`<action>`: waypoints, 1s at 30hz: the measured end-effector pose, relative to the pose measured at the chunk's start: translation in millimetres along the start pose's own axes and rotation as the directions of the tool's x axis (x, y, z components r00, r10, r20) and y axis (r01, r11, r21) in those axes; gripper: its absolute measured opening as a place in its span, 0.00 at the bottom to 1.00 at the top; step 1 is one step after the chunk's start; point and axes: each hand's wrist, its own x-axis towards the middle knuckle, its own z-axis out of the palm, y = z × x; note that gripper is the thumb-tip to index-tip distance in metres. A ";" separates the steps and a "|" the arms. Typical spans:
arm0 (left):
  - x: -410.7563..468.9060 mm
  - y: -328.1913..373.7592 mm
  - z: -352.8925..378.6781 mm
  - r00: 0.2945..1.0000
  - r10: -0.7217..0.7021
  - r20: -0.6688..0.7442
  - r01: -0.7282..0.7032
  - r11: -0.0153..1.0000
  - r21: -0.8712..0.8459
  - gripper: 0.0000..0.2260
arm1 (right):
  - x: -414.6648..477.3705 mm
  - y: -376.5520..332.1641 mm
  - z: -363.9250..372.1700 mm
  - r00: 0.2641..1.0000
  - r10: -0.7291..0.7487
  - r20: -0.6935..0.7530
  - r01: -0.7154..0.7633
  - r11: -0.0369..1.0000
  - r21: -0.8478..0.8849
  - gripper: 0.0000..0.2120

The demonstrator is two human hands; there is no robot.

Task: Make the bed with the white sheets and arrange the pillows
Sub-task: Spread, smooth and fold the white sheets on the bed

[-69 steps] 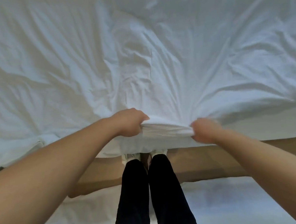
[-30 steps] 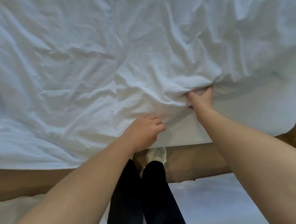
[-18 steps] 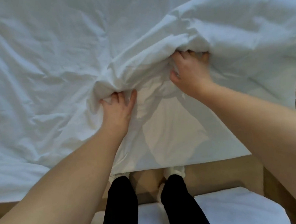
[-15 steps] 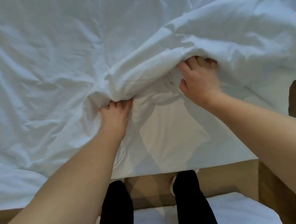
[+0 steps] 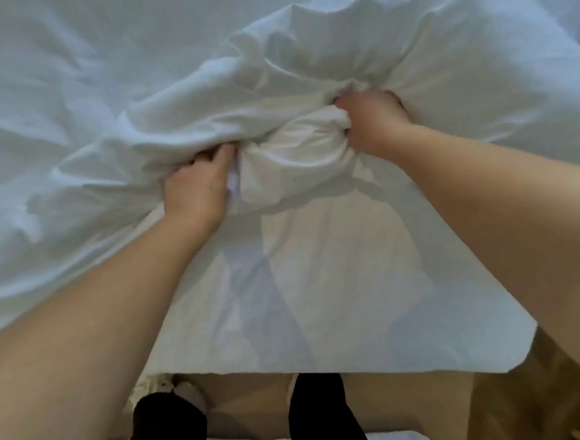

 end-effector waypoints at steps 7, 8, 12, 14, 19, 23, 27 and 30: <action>-87.1 45.2 -25.7 0.654 0.178 0.736 -0.223 0.974 -0.037 0.18 | -98.5 19.7 -17.5 0.515 0.025 0.857 0.134 0.985 -0.110 0.12; -98.3 49.5 -27.5 0.619 0.169 0.767 -0.234 0.972 -0.026 0.17 | -117.3 17.3 -15.2 0.430 0.058 0.901 0.078 0.992 -0.101 0.09; -108.5 49.7 -36.1 0.548 0.123 0.827 -0.204 0.979 -0.010 0.19 | -147.5 16.7 -24.7 0.365 -0.071 0.928 -0.234 0.958 0.165 0.15; -99.7 56.0 -38.4 0.551 0.088 0.830 -0.098 0.994 -0.041 0.20 | -139.7 29.2 -33.8 0.535 -0.165 0.828 -0.469 0.757 0.454 0.14; -37.7 101.6 -53.6 0.984 0.132 0.120 -0.099 0.964 -0.248 0.22 | -98.6 106.1 -45.8 0.866 0.480 -0.142 -0.356 0.790 0.499 0.18; 19.2 145.1 -76.9 0.984 0.178 -0.029 -0.178 0.935 -0.308 0.25 | -74.8 161.2 -35.5 0.778 0.604 0.174 -0.614 0.669 0.419 0.49; 32.8 155.7 -73.8 0.994 0.113 -0.011 -0.110 0.944 -0.312 0.22 | -54.4 166.2 -19.4 0.774 0.543 0.326 -0.633 0.663 0.399 0.43; 23.6 154.2 -75.9 0.983 0.076 -0.167 -0.126 0.942 -0.311 0.25 | -61.7 140.9 -14.8 0.870 0.386 0.307 -0.477 0.817 0.323 0.26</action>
